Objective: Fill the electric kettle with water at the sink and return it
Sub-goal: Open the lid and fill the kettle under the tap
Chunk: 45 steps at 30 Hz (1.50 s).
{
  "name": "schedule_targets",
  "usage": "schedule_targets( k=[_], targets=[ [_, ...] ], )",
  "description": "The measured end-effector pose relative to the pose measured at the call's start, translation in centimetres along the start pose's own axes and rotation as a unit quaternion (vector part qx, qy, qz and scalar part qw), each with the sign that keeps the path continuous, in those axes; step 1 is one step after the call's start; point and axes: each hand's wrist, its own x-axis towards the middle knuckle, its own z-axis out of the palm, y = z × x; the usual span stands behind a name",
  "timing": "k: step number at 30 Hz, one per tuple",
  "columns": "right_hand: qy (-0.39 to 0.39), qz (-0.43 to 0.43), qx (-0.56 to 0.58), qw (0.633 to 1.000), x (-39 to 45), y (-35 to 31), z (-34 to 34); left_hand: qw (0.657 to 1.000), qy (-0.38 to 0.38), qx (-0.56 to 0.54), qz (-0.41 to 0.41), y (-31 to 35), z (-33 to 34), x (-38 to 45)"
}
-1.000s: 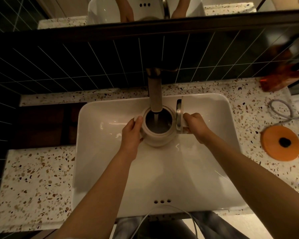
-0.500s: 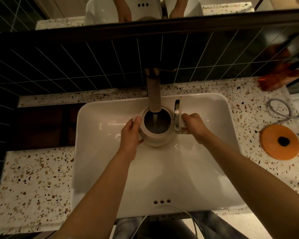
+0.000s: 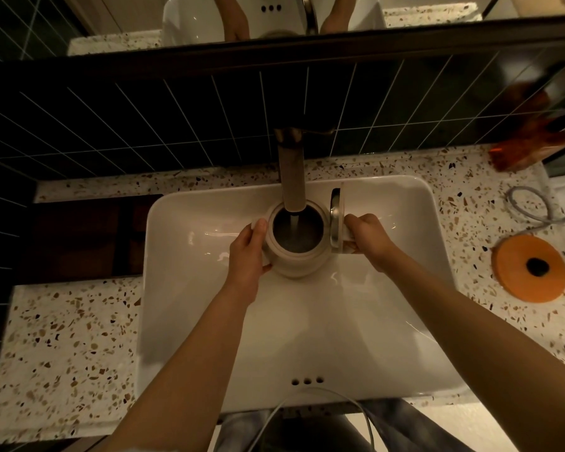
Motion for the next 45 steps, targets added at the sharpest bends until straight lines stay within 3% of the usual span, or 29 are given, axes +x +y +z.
schedule_targets(
  k=[45],
  targets=[
    [-0.007,0.011,0.009,1.0,0.11,-0.05,-0.05,1.0,0.0,-0.019,-0.004,0.29,0.04,-0.14]
  ],
)
